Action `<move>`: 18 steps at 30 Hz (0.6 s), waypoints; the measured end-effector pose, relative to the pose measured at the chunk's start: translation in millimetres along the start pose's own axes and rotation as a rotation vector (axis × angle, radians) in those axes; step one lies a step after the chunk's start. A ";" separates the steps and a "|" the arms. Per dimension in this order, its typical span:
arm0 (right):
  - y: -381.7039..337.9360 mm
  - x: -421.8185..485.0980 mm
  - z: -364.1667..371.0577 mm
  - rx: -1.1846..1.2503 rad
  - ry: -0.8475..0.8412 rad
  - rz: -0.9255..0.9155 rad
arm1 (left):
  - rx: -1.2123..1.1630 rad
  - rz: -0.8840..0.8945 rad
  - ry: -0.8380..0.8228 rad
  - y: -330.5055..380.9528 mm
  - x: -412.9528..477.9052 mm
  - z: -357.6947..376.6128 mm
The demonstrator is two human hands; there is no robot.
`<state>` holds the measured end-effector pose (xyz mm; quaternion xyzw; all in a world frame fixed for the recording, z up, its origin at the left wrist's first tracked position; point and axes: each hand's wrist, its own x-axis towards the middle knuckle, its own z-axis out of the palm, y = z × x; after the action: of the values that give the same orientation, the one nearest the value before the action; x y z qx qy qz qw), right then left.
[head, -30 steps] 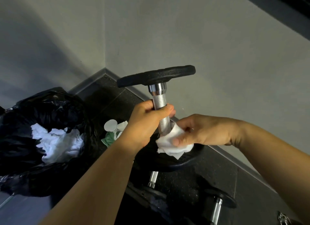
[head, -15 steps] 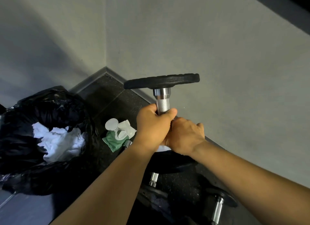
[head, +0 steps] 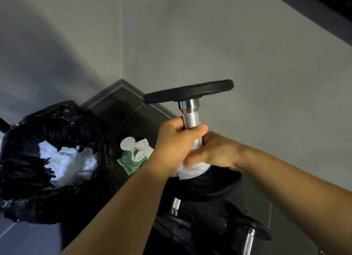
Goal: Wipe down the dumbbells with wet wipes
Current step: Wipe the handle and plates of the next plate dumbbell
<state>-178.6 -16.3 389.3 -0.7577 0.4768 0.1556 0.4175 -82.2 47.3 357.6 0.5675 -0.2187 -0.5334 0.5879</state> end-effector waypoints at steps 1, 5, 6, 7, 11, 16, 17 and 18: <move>-1.8 0.5 8.2 -0.135 0.104 0.068 | 0.021 0.003 0.064 -2.5 -1.0 5.4; -14.7 -2.7 31.5 -0.573 0.368 0.176 | 0.148 0.057 0.265 -14.1 1.7 15.7; -15.4 -3.0 35.0 -0.568 0.393 0.167 | 0.179 0.065 0.286 -15.2 2.2 15.1; -14.2 -0.7 36.9 -0.564 0.396 0.157 | 0.195 0.067 0.291 -16.2 3.4 13.7; -5.4 7.3 27.2 -0.235 0.163 0.110 | 0.157 0.027 0.135 -10.7 5.6 0.1; 7.6 -2.9 -1.3 0.176 -0.276 -0.144 | -0.045 -0.046 -0.178 3.9 3.4 -22.1; 10.3 -4.8 -6.1 0.201 -0.328 -0.156 | -0.108 -0.069 -0.228 6.6 1.8 -23.2; 13.2 -6.4 -10.8 0.227 -0.367 -0.162 | -0.165 -0.086 -0.270 8.8 1.3 -23.1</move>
<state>-194.9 -23.5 393.4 -0.7009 0.3447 0.2023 0.5908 -58.5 54.3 359.1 0.4494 -0.2265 -0.6457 0.5742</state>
